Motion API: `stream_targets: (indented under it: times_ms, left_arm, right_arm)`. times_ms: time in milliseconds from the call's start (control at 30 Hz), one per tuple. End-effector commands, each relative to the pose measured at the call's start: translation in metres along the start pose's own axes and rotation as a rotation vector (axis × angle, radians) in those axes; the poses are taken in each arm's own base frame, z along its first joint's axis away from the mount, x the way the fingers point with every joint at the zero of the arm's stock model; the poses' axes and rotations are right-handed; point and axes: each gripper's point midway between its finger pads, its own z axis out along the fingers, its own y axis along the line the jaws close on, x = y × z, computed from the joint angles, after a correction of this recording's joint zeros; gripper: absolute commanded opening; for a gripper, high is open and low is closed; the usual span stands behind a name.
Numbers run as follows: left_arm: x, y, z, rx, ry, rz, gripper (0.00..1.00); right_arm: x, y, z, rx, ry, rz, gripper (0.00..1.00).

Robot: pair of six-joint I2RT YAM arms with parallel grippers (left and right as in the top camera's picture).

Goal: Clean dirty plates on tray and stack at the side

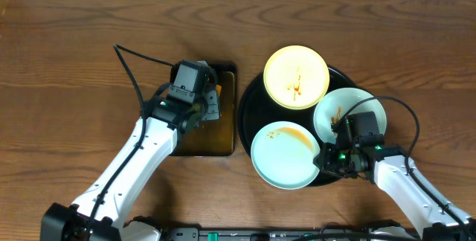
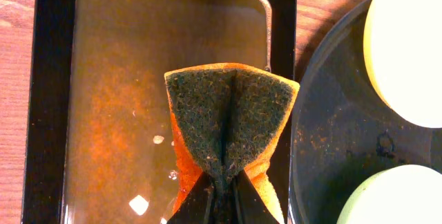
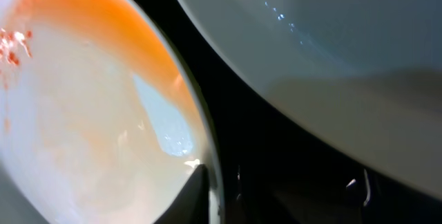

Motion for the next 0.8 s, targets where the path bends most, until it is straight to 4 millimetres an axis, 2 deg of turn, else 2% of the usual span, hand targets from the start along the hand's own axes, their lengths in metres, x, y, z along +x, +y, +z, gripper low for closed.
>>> stream_targets:
  times_ms: [0, 167, 333, 567, 767]
  left_arm:
    - [0.001, 0.004, 0.003, -0.019, 0.006, 0.01, 0.08]
    - [0.001, 0.004, 0.003, -0.019, 0.006, 0.01, 0.08]
    - [0.001, 0.004, 0.003, -0.019, 0.006, 0.01, 0.08]
    - [0.002, 0.004, 0.003, -0.018, 0.006, 0.01, 0.08]
    - [0.001, 0.004, 0.003, -0.018, 0.006, 0.01, 0.08]
  right_arm:
    - [0.004, 0.005, 0.003, -0.021, 0.014, -0.015, 0.01]
    - [-0.003, 0.008, 0.002, -0.032, -0.011, -0.027, 0.01]
    - [-0.019, 0.018, -0.005, -0.046, -0.057, -0.09, 0.01]
    - [-0.049, 0.016, -0.043, 0.101, -0.154, -0.154, 0.01]
    - [-0.061, 0.014, -0.072, 0.197, -0.198, -0.188, 0.01]
